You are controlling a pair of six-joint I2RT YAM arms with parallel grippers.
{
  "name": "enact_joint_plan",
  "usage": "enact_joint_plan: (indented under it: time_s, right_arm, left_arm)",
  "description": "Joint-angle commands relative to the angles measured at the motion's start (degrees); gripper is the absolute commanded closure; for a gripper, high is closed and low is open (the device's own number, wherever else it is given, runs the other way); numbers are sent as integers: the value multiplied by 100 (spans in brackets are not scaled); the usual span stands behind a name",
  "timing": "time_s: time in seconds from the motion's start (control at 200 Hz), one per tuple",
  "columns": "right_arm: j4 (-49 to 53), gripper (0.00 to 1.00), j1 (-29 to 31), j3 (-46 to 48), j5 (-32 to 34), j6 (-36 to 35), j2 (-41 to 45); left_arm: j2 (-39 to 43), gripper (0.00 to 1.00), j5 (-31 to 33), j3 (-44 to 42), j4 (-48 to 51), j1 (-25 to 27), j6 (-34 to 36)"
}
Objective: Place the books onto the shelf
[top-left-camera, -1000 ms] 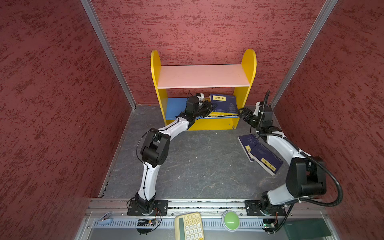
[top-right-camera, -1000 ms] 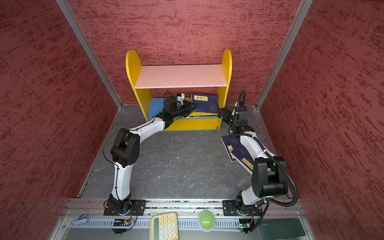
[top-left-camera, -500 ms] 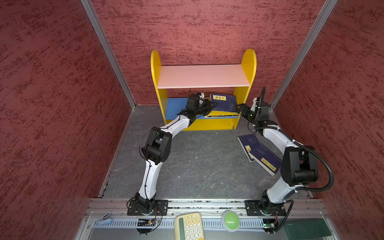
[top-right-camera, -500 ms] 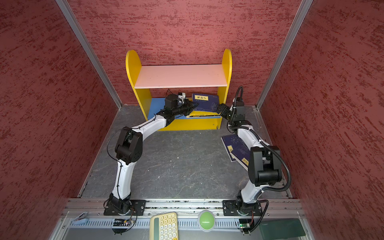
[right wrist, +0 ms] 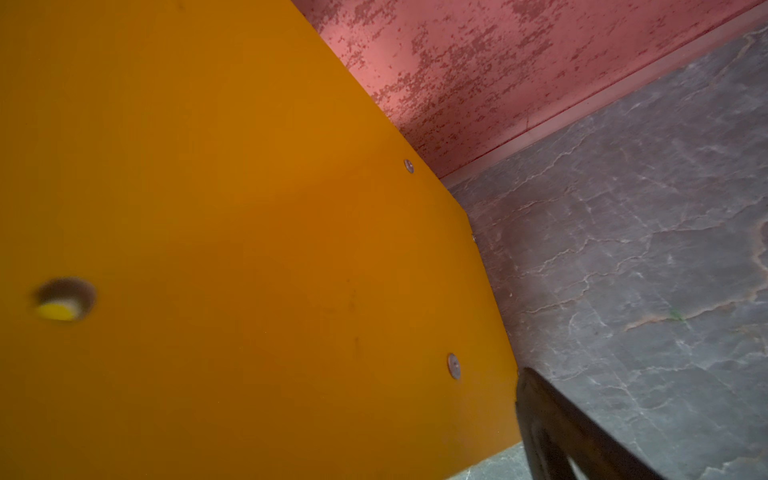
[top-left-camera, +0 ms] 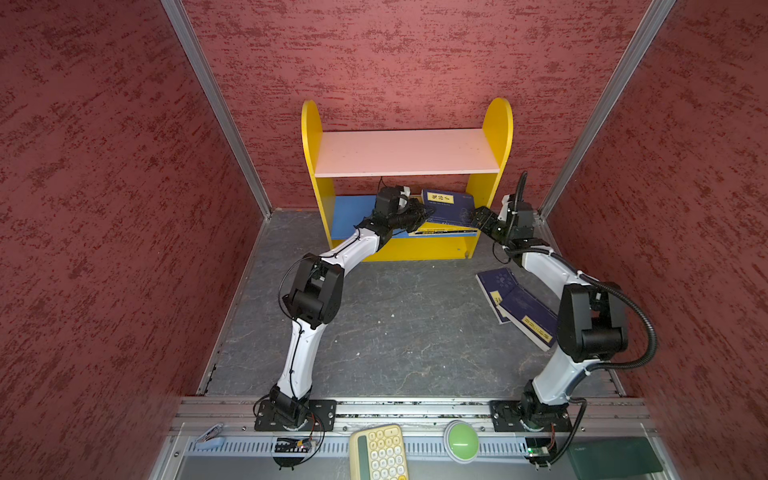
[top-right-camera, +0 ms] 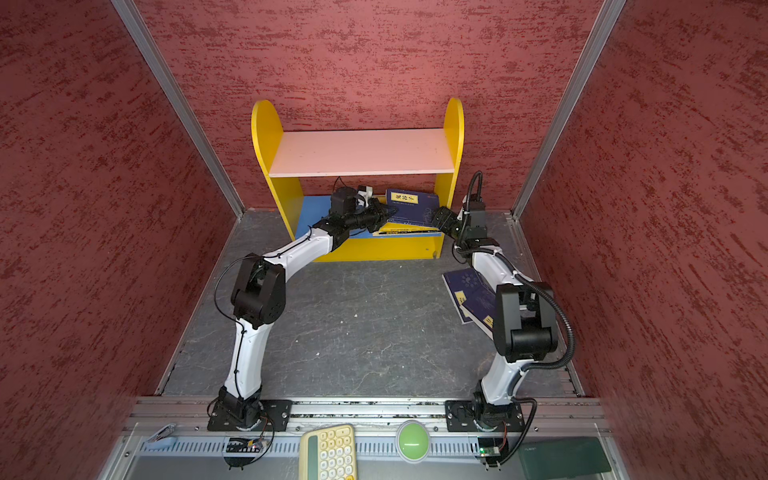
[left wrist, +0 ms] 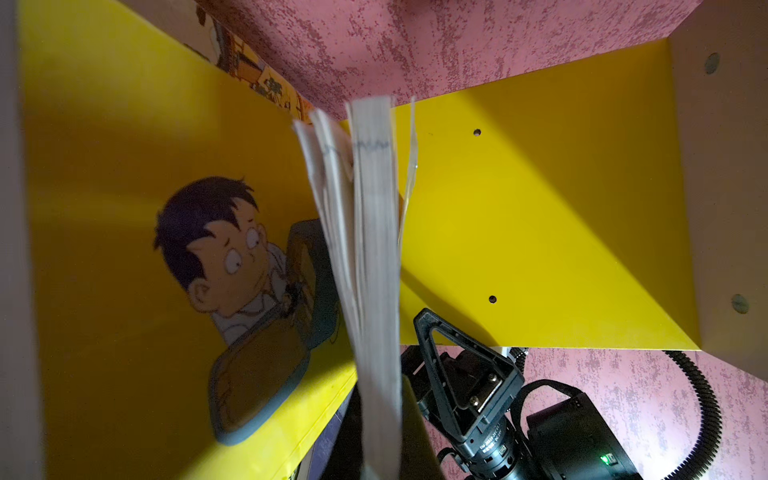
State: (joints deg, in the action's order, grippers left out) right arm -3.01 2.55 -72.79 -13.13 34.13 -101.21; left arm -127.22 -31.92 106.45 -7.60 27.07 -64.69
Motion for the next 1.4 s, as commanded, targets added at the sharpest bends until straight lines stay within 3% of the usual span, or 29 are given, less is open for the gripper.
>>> enact_joint_plan:
  time_s: [0.0, 0.556, 0.847, 1.393]
  right_arm:
    - [-222, 1, -20, -203, -101, 24, -105]
    - [-231, 4, -17, -373, -319, -107, -482]
    - [-552, 1, -17, -176, -312, -178, -220]
    - [-634, 5, -2, -9, -507, -187, -164]
  left_arm:
    - [-135, 95, 82, 139, -227, 26, -53]
    - [-260, 95, 121, 201, -148, 57, -125]
    - [-125, 95, 422, 42, -40, 70, -122]
    - [-128, 95, 419, -45, -111, 88, -198]
